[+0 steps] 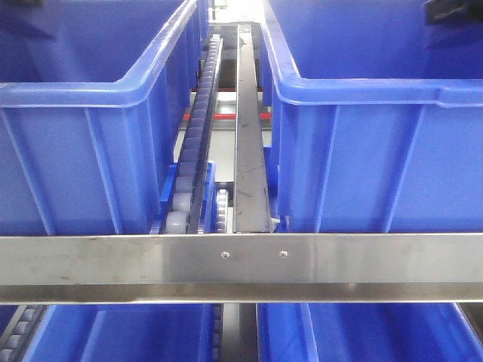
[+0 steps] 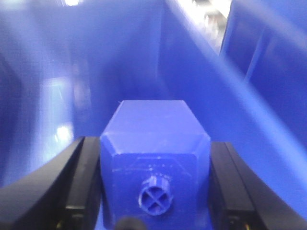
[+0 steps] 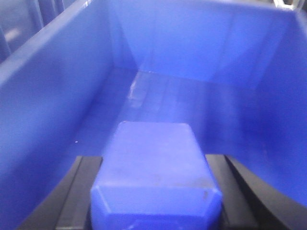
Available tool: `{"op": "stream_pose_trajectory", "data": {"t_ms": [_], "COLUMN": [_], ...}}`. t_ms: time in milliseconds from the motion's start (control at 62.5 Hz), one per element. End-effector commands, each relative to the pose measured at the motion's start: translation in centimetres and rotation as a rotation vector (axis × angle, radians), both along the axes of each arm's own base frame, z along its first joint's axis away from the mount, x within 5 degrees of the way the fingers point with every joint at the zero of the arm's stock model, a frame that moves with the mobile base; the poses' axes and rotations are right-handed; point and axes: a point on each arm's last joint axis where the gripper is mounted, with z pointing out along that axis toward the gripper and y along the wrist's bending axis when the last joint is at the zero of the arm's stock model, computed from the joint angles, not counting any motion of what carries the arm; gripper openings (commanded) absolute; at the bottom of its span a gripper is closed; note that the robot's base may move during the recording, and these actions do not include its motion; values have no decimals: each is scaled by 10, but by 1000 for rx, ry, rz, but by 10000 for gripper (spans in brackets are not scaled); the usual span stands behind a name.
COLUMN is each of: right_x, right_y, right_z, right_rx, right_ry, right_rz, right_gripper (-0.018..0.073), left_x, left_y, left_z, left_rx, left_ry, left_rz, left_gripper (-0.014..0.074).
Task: Pick and sort blue part to right shelf
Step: 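Lower the right part into its bin and open the right gripper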
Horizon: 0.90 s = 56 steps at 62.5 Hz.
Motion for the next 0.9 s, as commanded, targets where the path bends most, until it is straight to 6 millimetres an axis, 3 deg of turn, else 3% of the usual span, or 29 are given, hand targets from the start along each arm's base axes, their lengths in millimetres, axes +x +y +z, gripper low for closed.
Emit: {"op": "stream_pose_trajectory", "data": {"t_ms": [0,96,224,272,512,608,720,881], "right_x": [2,2,2,2,2,-2,-8,-20], "right_y": [0,0,0,0,-1,-1,-2,-5], "right_z": [29,29,29,29,30,33,39,47], "right_rx": [24,24,24,24,24,25,32,53], "right_ry": [-185,-185,-184,-183,-185,-189,-185,-180], "right_rz": [-4,-4,-4,-4,-4,-4,-7,-17], "right_gripper": [428,481,642,629,626,625,580,293], "left_x": [3,3,3,3,2,0,-7,-17], "left_y": [-1,-1,-1,-1,0,0,2,4], "left_z": [26,27,27,26,27,29,33,43], "left_rx": [-47,-49,-48,-47,-48,-49,-48,-57], "left_ry": [-149,-157,-155,-151,-153,-154,-143,-168], "left_rz": [12,13,13,12,12,10,4,1], "left_gripper": [414,473,660,704,664,602,436,110]}}
